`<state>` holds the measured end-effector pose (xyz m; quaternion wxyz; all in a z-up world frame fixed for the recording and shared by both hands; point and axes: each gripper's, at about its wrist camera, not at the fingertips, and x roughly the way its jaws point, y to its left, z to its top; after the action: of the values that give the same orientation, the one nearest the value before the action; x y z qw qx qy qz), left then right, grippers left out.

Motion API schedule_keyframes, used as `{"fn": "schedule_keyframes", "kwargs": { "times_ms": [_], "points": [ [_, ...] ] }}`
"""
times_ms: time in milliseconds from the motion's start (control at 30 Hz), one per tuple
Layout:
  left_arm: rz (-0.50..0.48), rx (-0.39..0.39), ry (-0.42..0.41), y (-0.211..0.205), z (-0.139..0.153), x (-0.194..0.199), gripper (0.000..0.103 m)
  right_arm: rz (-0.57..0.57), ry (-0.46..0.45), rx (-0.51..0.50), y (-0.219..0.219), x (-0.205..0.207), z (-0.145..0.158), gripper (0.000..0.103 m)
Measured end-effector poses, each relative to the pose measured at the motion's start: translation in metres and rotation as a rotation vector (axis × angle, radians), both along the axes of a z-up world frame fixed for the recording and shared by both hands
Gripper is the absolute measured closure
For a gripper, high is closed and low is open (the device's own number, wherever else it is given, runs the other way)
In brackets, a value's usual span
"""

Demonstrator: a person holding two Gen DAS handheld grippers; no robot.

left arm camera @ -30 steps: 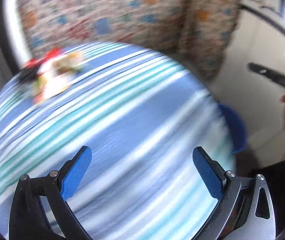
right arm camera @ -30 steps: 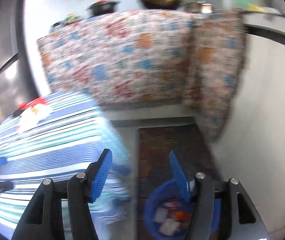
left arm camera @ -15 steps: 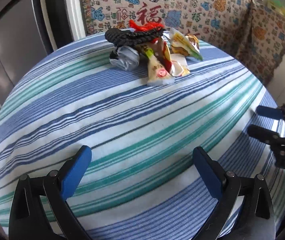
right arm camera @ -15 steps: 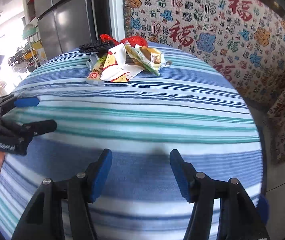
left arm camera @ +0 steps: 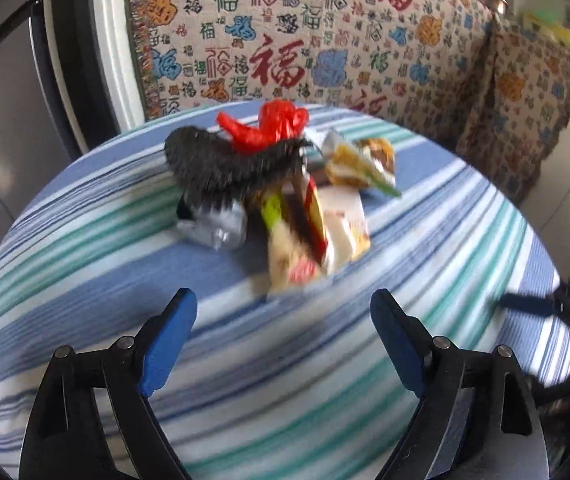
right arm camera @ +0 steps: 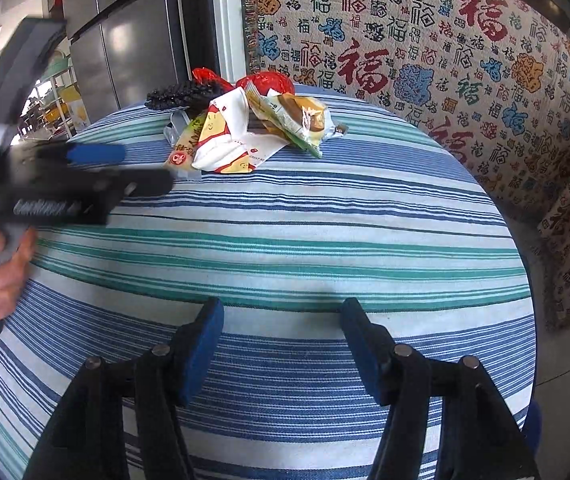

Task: Collect trash
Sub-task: 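Grasp the yellow-green candy wrapper with the left tool while the right tool grasps the white paper bag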

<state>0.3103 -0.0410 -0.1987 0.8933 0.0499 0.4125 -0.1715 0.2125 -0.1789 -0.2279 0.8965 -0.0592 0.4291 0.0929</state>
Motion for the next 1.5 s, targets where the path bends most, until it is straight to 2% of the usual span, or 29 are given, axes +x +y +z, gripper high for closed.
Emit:
{"fn": "schedule_keyframes", "kwargs": {
  "times_ms": [67, 167, 233, 333, 467, 600, 667, 733, 800, 833, 900, 1000, 1067, 1167, 1267, 1300, 1333, 1367, 1500],
  "points": [
    [0.019, -0.031, 0.005, -0.003, -0.001, 0.015, 0.022, 0.000, 0.000, 0.001, 0.000, -0.001, 0.000, 0.040],
    [0.017, -0.064, 0.027, -0.005, -0.005, 0.027, 0.039, 0.000, 0.000, 0.001, 0.000, -0.001, 0.000, 0.040],
    [-0.004, -0.064, 0.045, -0.008, -0.011, 0.029, 0.071, 0.000, -0.001, 0.002, 0.000, -0.001, -0.001, 0.040],
    [-0.008, -0.085, 0.038, -0.005, -0.012, 0.020, 0.077, 0.000, -0.001, 0.001, 0.000, -0.001, 0.000, 0.040],
    [-0.004, -0.102, 0.067, 0.006, -0.005, -0.007, 0.078, 0.000, -0.002, -0.001, 0.001, 0.000, -0.001, 0.040],
    [0.013, -0.053, 0.098, 0.024, 0.005, -0.054, 0.078, -0.001, -0.002, -0.001, 0.001, 0.000, -0.001, 0.040],
    [0.027, -0.026, 0.084, 0.033, 0.009, -0.085, 0.075, -0.001, -0.002, -0.001, 0.002, 0.000, -0.001, 0.040],
    [0.032, -0.040, 0.070, 0.040, 0.011, -0.102, 0.066, -0.002, -0.003, 0.000, 0.002, 0.000, -0.001, 0.040],
    [0.035, -0.079, 0.050, 0.050, 0.010, -0.113, 0.035, -0.004, -0.003, 0.015, 0.001, -0.001, 0.000, 0.040],
    [0.037, -0.087, 0.043, 0.053, 0.010, -0.115, 0.031, -0.010, -0.001, 0.043, -0.001, -0.002, 0.000, 0.040],
    [0.040, -0.100, 0.037, 0.060, 0.009, -0.118, 0.031, -0.015, 0.014, 0.148, -0.005, -0.007, 0.003, 0.040],
    [0.024, -0.102, 0.017, 0.066, 0.011, -0.121, 0.031, 0.025, 0.026, 0.232, 0.003, -0.014, 0.008, 0.040],
    [0.038, -0.095, 0.009, 0.070, 0.011, -0.119, 0.033, 0.073, -0.009, 0.265, 0.017, -0.021, 0.017, 0.040],
    [0.076, -0.142, 0.029, 0.077, 0.007, -0.110, 0.038, 0.157, -0.047, 0.253, 0.047, -0.026, 0.027, 0.040],
    [0.075, -0.167, 0.068, 0.076, -0.001, -0.099, 0.053, 0.162, -0.037, 0.227, 0.061, -0.025, 0.023, 0.040],
    [0.069, -0.158, 0.077, 0.073, -0.004, -0.097, 0.063, 0.156, -0.034, 0.222, 0.064, -0.023, 0.020, 0.040],
    [0.063, -0.153, 0.084, 0.070, -0.007, -0.095, 0.077, 0.151, -0.034, 0.216, 0.065, -0.022, 0.019, 0.041],
    [0.057, -0.154, 0.086, 0.067, -0.008, -0.095, 0.084, 0.148, -0.037, 0.213, 0.065, -0.021, 0.019, 0.041],
    [0.108, -0.092, 0.051, 0.072, 0.000, -0.103, 0.086, 0.179, -0.068, 0.237, 0.073, -0.024, 0.027, 0.041]
  ]
}}
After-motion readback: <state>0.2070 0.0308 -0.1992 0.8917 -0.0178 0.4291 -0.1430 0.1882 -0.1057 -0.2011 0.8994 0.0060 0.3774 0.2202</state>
